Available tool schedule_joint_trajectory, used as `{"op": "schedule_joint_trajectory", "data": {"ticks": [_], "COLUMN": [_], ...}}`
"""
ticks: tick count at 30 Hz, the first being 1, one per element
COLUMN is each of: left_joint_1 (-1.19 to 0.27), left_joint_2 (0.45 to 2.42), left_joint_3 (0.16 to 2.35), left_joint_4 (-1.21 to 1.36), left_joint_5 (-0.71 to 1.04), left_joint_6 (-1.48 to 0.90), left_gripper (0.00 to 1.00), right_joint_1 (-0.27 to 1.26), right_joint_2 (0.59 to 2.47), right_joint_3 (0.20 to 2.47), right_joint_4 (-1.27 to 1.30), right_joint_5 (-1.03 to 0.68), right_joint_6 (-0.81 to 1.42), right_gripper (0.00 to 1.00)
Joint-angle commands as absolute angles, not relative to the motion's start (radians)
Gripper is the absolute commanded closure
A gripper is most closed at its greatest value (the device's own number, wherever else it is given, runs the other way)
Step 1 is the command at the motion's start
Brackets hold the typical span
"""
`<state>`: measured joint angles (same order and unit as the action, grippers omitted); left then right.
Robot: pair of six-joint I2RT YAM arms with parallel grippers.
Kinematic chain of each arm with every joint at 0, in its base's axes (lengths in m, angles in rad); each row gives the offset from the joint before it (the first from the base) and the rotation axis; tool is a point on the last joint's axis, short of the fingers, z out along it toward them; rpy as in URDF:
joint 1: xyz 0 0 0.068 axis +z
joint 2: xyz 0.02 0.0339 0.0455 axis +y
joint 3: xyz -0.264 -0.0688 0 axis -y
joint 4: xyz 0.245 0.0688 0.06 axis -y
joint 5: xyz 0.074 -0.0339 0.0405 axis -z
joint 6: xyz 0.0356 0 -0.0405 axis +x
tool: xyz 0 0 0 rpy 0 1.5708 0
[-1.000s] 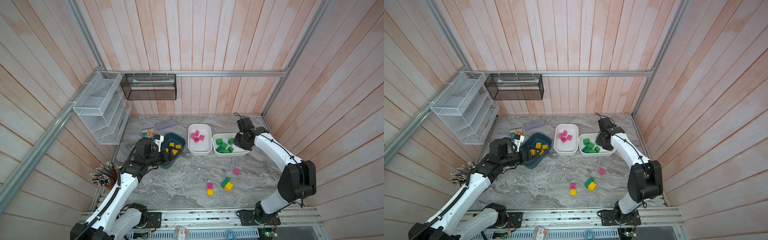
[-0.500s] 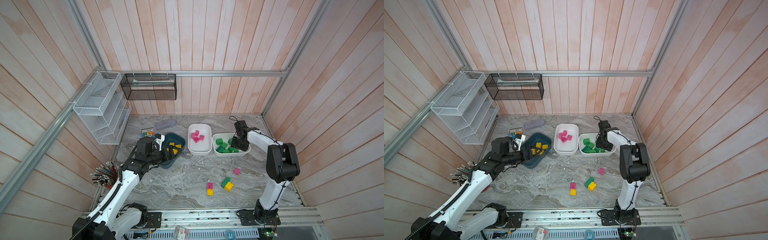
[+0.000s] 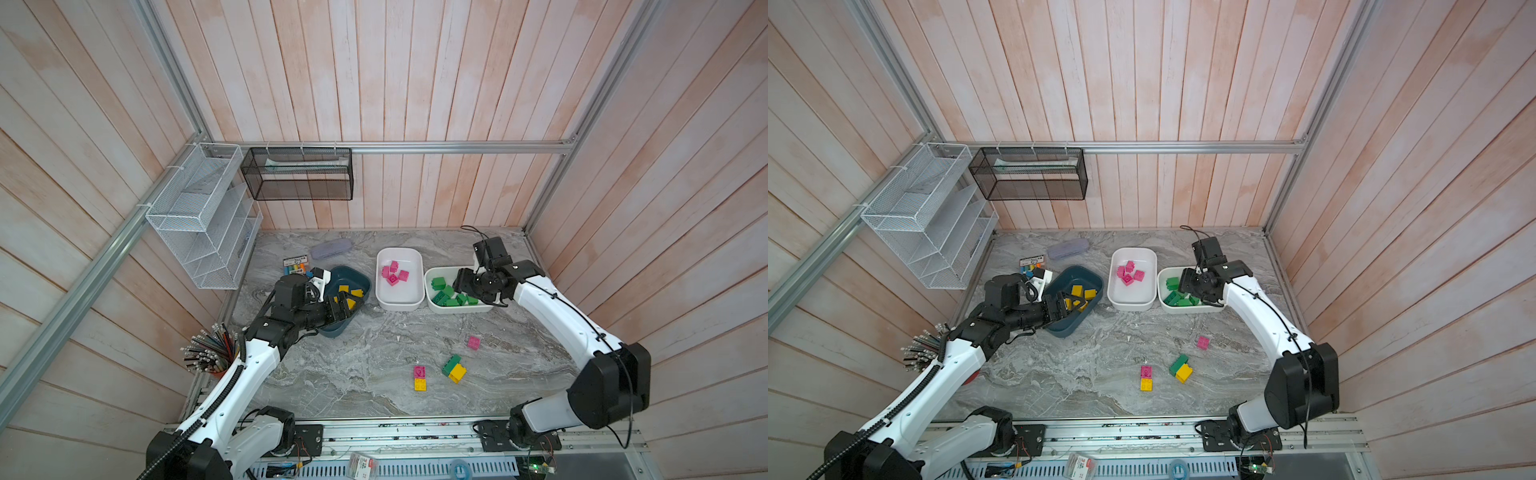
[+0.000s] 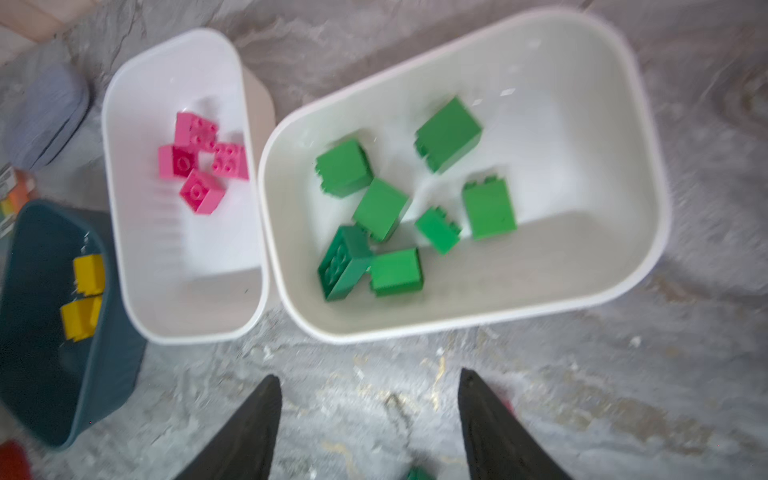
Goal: Sort the legos into containers by color
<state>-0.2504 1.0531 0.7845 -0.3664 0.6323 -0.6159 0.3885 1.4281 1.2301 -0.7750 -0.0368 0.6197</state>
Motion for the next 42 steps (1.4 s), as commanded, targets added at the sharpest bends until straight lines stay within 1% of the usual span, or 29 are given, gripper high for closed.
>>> {"op": "schedule_joint_trajectory", "data": {"ticks": [1,5,9,15,22,25,31,42], "left_joint_1": [-0.249,-0.248,-0.248,-0.248,-0.248,-0.248,-0.249,-0.248], "left_joint_2": [1.061,1.063,1.051,1.014,0.958,0.953,0.959,0.953], "left_joint_3": [0.785,0.775,0.753,0.711,0.673,0.672,0.680,0.676], "left_joint_4": [-0.372,-0.369,-0.365,-0.365,-0.362,-0.383,-0.398,-0.405], "left_joint_5": [0.654,0.653,0.652,0.634,0.618,0.617,0.610,0.604], "left_joint_6": [-0.576,-0.566,-0.564,-0.566,-0.590,-0.576,-0.563,-0.565], "left_gripper": [0.00,0.00,0.01,0.00,0.00,0.00,0.00,0.00], "right_joint_1": [0.464,0.531,0.537,0.529,0.531,0.532,0.548,0.616], "right_joint_2": [1.384,1.323,1.279,1.344,1.412,1.429,1.477,1.565], "right_joint_3": [1.148,1.034,0.931,0.879,0.843,0.826,0.843,0.913], "right_joint_4": [-0.886,-0.889,-0.881,-0.891,-0.824,-0.798,-0.748,-0.722], "right_joint_5": [-0.095,-0.119,-0.140,-0.164,-0.161,-0.163,-0.175,-0.186], "right_joint_6": [0.791,0.908,0.977,0.972,0.979,0.980,0.980,0.973], "right_gripper": [0.33,0.33,0.33,0.34,0.39,0.40,0.46,0.47]}}
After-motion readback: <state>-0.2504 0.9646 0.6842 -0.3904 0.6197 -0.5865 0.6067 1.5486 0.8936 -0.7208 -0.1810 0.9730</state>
